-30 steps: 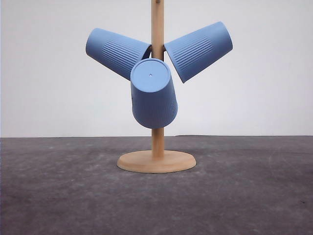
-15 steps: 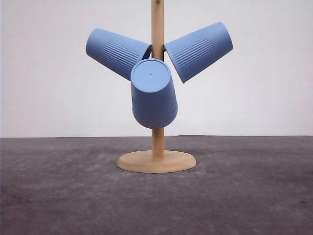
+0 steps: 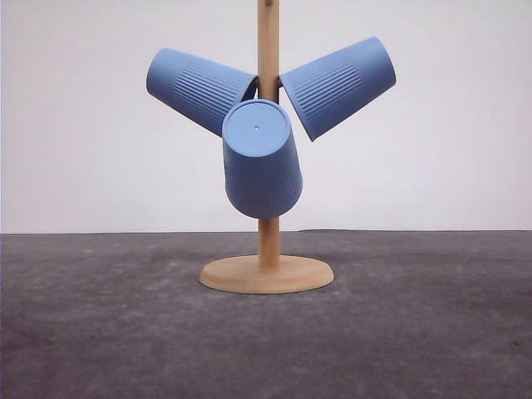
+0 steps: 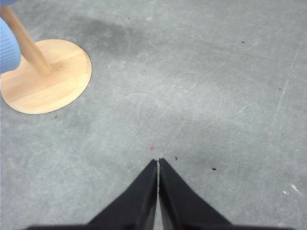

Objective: Place three cups

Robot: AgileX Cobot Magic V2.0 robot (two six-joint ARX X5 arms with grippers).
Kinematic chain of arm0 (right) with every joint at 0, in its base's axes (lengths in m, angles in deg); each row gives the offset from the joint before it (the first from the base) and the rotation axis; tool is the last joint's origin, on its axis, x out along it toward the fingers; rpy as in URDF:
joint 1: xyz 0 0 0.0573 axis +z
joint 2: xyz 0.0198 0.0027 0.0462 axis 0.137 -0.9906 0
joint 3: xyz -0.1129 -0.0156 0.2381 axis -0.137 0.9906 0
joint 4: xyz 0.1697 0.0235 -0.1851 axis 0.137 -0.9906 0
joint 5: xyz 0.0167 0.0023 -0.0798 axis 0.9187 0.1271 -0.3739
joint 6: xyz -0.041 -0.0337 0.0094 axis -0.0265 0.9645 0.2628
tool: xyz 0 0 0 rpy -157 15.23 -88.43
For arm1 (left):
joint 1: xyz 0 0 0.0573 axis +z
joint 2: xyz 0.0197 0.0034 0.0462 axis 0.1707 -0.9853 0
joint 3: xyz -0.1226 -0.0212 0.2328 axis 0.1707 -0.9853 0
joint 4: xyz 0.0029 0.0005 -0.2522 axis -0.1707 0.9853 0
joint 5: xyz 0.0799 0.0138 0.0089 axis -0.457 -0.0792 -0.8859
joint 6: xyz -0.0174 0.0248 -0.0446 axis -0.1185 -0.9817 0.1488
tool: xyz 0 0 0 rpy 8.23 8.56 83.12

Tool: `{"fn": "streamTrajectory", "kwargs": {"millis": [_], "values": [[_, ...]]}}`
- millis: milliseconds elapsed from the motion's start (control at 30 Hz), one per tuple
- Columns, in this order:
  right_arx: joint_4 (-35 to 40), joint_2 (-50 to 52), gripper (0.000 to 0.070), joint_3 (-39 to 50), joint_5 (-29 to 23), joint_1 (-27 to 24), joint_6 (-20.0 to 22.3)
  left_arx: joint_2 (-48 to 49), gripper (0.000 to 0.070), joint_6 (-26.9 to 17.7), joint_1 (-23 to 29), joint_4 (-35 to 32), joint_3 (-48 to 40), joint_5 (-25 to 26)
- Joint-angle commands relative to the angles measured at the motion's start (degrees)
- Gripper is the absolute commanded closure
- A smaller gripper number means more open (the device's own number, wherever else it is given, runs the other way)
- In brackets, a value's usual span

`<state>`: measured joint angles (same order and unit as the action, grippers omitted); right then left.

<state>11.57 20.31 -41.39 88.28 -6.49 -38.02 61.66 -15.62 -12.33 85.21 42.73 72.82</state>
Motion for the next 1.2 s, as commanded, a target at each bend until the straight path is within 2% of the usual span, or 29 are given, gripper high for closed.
{"fn": "streamTrajectory", "kwargs": {"millis": [0, 67, 200, 300, 467, 633, 833, 1167], "values": [[0.4, 0.2, 0.0700, -0.6, -0.2, 0.1, 0.9, 0.0, 0.0700, -0.1, 0.0, -0.6, -0.8, -0.1], [0.4, 2.2, 0.0700, -0.5, -1.7, 0.2, 5.7, 0.0, 0.0700, -0.1, 0.0, -0.5, -0.8, -0.1], [4.1, 9.1, 0.0700, 4.8, -8.0, 0.4, 4.6, 0.0, 0.0700, -0.1, 0.0, -0.6, -0.8, -0.1], [10.5, 17.3, 0.0700, 13.8, -12.6, 0.7, 2.3, 0.0, 0.0700, -0.1, 0.0, -0.6, -0.8, -0.1], [18.1, 31.0, 0.0700, 29.1, -16.8, 0.7, -3.5, 0.0, 0.0700, -0.1, 0.0, -0.6, -0.8, -0.1], [22.7, 40.1, 0.0700, 38.6, -20.8, 0.7, -7.4, 0.0, 0.0700, -0.1, 0.0, -0.6, -0.8, -0.1], [30.9, 43.9, 0.0700, 44.2, -20.8, 0.7, -6.8, 0.0, 0.0700, -0.1, 0.0, -0.6, -0.8, -0.1], [30.8, 43.9, 0.0700, 44.2, -19.7, 0.7, -6.0, 0.0, 0.0700, -0.1, 0.0, -0.6, -0.8, -0.1]]}}
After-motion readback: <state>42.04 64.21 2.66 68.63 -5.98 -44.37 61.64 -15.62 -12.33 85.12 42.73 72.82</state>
